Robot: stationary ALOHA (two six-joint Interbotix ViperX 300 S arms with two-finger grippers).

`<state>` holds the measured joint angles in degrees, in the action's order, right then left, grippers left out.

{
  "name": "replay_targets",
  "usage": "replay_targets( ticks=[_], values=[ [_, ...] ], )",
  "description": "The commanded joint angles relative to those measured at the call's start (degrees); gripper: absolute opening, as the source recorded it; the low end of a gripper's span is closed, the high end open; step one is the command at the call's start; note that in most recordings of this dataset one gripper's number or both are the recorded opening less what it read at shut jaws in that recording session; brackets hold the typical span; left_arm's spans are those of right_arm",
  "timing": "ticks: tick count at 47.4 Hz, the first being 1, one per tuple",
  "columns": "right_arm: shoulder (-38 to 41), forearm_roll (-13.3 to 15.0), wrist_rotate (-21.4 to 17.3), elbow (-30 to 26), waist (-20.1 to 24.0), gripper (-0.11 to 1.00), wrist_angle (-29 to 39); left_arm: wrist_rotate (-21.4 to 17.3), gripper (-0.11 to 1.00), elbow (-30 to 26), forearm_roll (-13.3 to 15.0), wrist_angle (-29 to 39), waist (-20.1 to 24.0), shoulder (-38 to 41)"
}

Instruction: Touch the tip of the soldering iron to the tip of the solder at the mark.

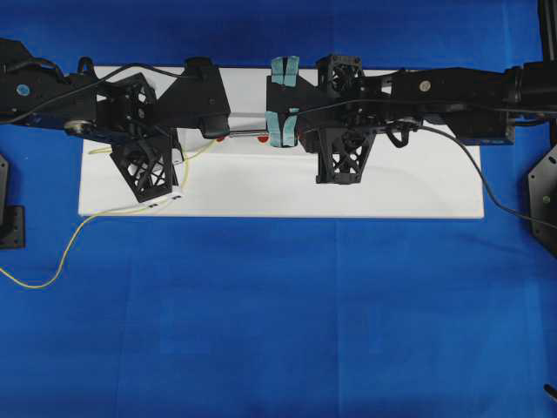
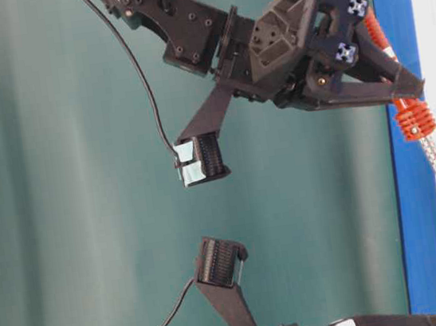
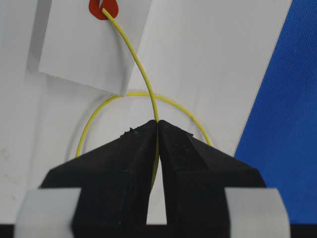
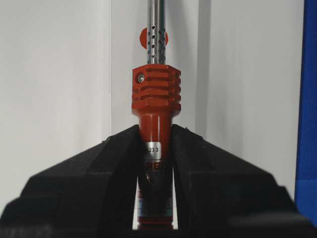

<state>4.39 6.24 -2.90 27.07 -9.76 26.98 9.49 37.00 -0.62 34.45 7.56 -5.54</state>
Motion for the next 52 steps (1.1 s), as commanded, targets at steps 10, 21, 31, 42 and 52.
replay_targets(
  ticks=[10,21,31,42,52],
  values=[
    [-0.4,0.2,0.1,-1.5,0.0,0.06,0.2,-0.2,0.01,-0.9,0.1,0.1,-0.1,-0.6],
    [-0.4,0.2,0.1,-1.6,0.0,0.06,0.2,-0.4,0.01,-1.4,0.0,0.0,-0.2,-0.4],
    [-0.4,0.2,0.2,-1.6,0.0,0.06,0.2,-0.4,0.01,-1.8,0.1,0.1,-0.2,-0.2],
    [-0.4,0.1,0.5,-1.6,0.0,0.06,0.2,0.0,0.01,-1.8,0.1,0.4,-0.3,-0.1],
    [-0.2,0.2,0.7,-1.8,0.0,0.06,0.2,0.0,0.01,-1.8,0.1,0.7,-0.4,-0.2]
  ],
)
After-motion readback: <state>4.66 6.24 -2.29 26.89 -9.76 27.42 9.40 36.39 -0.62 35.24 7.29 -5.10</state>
